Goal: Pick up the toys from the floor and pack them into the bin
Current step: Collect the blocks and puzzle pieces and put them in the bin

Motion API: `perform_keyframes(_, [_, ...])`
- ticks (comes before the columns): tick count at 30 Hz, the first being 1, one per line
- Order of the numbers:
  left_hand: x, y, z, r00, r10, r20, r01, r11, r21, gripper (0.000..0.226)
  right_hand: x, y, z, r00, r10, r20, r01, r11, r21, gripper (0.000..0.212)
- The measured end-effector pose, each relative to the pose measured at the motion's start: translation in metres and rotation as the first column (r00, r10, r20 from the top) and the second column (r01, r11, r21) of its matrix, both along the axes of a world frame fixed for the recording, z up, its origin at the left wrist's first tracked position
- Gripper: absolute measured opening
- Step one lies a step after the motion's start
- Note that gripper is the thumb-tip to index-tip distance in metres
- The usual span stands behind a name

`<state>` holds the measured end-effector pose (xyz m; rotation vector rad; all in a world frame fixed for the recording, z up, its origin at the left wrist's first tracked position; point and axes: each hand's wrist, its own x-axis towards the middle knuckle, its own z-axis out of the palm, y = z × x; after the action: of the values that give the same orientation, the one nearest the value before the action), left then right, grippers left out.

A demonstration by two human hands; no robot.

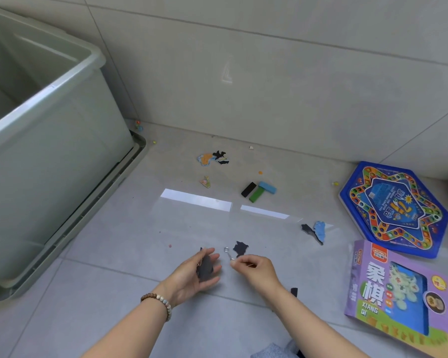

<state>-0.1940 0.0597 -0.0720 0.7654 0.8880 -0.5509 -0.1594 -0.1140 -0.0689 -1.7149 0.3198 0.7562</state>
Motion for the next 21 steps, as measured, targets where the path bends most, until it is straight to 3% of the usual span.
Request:
perform_keyframes(3, [0.009,-0.007,0.007,0.999,-0.024,0.028,0.025,0.999,-0.038,0.038,0.006,0.015,0.008,0.997,0.070,0.032,-0.072,0.995,0.063,0.011])
perform_keyframes(7, [0.017,-0.008,0.011,0.998,0.009,0.059,-0.011,0.999,0.044,0.018,0.033,0.006,0.000,0.986,-0.084,0.144,0.094,0.993,-0.065,0.020])
perform_keyframes(10, [0.018,-0.003,0.008,0.998,0.001,0.062,-0.007,0.995,0.098,0.017,0.041,-0.002,-0.010,0.978,0.084,0.189,-0.027,0.957,-0.288,0.032])
perform_keyframes(13, [0.018,0.000,0.004,0.998,0.023,0.054,-0.029,0.993,0.111,0.023,0.029,0.002,-0.017,0.942,0.277,0.189,-0.179,0.892,-0.414,0.034])
perform_keyframes(15, [0.017,0.001,0.001,0.998,0.043,0.039,-0.047,0.993,0.106,0.028,0.023,0.005,-0.020,0.926,0.320,0.198,-0.195,0.857,-0.476,0.031])
perform_keyframes(17, [0.015,0.000,-0.001,0.999,0.045,0.015,-0.046,0.994,0.094,0.032,0.023,0.005,-0.018,0.958,0.218,0.188,-0.116,0.890,-0.441,0.028])
perform_keyframes(19, [0.013,-0.004,-0.002,1.000,0.010,-0.006,-0.009,0.997,0.083,0.037,0.029,0.004,-0.009,0.990,-0.020,0.139,0.053,0.969,-0.240,0.025])
perform_keyframes(21, [0.014,-0.011,0.000,0.999,-0.042,-0.016,0.043,0.998,0.037,0.043,0.036,0.006,0.007,0.993,-0.098,0.067,0.099,0.995,-0.015,0.022])
